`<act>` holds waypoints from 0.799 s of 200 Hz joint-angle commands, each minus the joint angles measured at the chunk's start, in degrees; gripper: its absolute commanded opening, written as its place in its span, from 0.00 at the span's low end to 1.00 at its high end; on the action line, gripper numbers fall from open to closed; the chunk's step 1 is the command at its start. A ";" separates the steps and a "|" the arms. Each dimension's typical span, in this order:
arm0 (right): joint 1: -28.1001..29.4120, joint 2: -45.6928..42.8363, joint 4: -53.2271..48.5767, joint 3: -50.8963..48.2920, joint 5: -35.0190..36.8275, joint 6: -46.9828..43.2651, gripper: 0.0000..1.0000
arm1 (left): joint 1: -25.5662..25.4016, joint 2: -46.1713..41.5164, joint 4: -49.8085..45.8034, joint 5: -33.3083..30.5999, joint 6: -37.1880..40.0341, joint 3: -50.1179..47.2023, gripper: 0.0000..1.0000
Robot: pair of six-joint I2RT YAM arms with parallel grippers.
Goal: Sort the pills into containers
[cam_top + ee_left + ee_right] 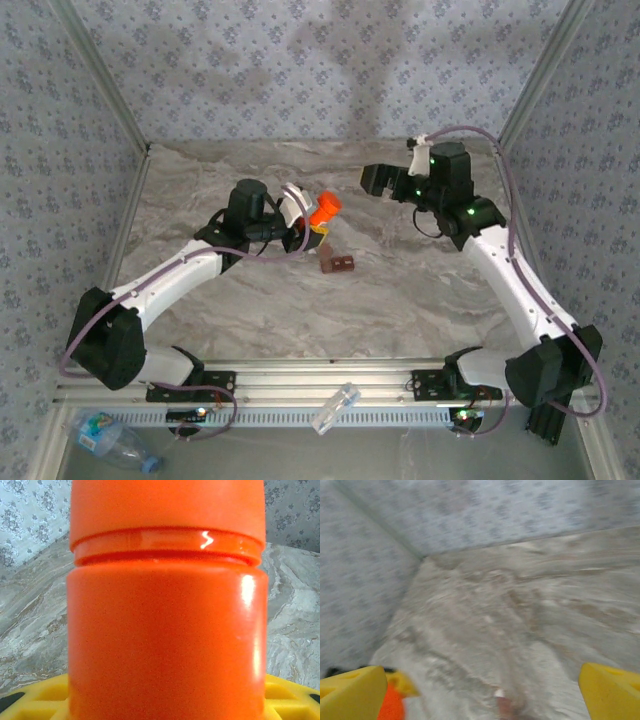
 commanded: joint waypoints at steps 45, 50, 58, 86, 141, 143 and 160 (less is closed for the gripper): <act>-3.83 -1.60 -8.72 1.58 7.00 13.47 1.00 | 0.27 -2.15 0.29 0.50 1.41 1.74 0.00; -4.73 -0.76 -8.32 1.97 3.03 12.91 1.00 | 0.26 -2.02 0.29 0.45 1.42 1.86 0.00; -5.11 0.60 -8.21 2.70 0.37 11.74 1.00 | 0.27 -1.92 0.22 0.51 1.41 2.02 0.00; -4.38 2.40 -3.81 1.72 -3.60 3.54 1.00 | 0.21 -1.75 0.07 0.45 1.68 2.40 0.00; -2.37 4.21 2.59 -1.06 -12.64 8.37 0.95 | 0.27 -1.24 -0.42 0.36 2.39 2.55 0.00; -2.18 4.21 2.95 -1.23 -12.82 8.75 0.94 | 0.27 -1.16 -0.42 0.38 2.39 2.56 0.00; -0.33 4.38 4.74 -1.66 -13.51 12.25 0.93 | 0.27 -0.88 -0.41 0.07 2.44 2.59 0.00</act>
